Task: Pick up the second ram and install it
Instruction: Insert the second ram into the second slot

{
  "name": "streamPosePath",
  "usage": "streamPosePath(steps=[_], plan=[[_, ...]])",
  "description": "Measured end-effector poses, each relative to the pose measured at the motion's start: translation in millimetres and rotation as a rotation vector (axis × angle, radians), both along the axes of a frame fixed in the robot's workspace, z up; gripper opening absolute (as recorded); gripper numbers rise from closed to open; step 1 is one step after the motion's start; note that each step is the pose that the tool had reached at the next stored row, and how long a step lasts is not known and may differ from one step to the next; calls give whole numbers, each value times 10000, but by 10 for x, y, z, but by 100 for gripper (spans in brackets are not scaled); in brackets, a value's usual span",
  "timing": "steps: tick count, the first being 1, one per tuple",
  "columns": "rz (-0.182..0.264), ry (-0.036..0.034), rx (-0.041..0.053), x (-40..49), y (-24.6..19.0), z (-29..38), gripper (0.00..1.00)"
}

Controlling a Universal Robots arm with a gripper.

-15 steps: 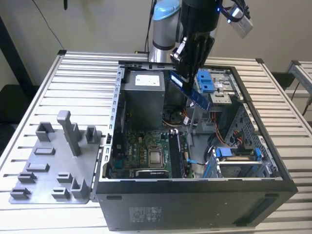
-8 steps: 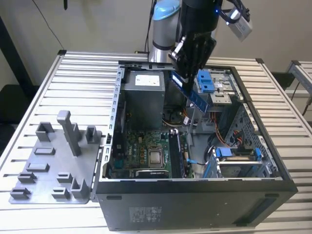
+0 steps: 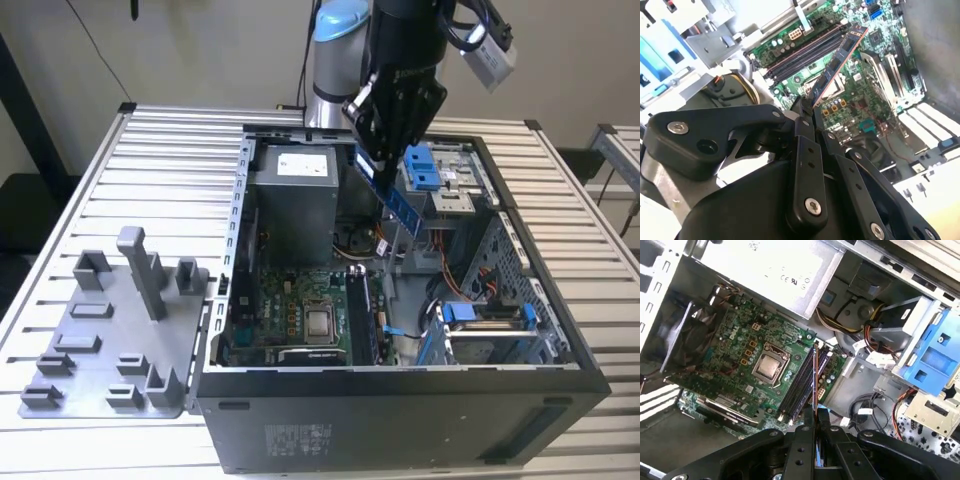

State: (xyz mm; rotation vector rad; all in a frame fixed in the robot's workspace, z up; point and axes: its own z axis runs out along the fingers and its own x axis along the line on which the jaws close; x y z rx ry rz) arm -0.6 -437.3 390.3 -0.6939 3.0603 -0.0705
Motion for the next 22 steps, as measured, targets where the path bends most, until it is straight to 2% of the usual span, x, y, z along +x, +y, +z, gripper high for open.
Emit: streamPosePath(steps=[22], plan=[[-3129,2,-31,0,0,-36,14]])
